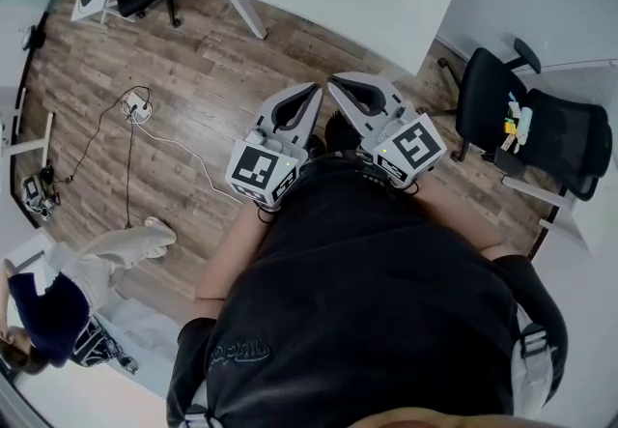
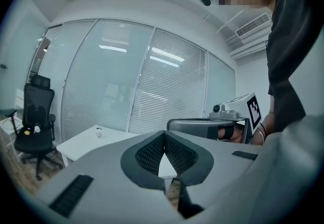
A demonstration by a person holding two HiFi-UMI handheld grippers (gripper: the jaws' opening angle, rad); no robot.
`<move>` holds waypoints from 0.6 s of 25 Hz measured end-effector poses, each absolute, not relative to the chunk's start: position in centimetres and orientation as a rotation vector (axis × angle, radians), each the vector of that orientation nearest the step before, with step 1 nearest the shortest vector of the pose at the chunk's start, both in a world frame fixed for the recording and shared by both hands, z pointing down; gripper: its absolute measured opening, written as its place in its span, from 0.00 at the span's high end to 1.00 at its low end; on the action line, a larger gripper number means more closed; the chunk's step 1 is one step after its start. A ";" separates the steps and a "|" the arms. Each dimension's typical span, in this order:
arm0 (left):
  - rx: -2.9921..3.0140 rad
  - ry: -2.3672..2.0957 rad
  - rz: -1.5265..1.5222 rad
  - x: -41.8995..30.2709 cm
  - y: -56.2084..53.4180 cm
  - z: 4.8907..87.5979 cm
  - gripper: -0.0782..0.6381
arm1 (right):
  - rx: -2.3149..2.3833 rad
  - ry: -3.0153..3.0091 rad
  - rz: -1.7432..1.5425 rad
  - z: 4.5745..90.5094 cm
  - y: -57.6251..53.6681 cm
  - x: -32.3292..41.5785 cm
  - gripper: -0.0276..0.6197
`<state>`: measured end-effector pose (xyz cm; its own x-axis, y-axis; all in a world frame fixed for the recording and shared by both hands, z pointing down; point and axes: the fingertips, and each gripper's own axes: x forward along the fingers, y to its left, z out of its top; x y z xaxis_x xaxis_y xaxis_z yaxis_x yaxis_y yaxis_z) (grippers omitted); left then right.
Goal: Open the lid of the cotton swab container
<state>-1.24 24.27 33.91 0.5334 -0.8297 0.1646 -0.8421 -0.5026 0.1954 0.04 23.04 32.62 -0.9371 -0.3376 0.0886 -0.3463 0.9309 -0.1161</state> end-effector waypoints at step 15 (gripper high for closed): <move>2.445 -1.493 0.086 -4.5 18.7 34.3 0.87 | 0.442 -3.026 0.254 33.1 16.8 -2.7 0.92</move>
<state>-4.48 18.75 34.32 0.4660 -0.8637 0.1920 -0.8801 -0.4301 0.2011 -2.68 16.80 33.15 -0.9559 -0.2774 0.0960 -0.2895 0.9450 -0.1524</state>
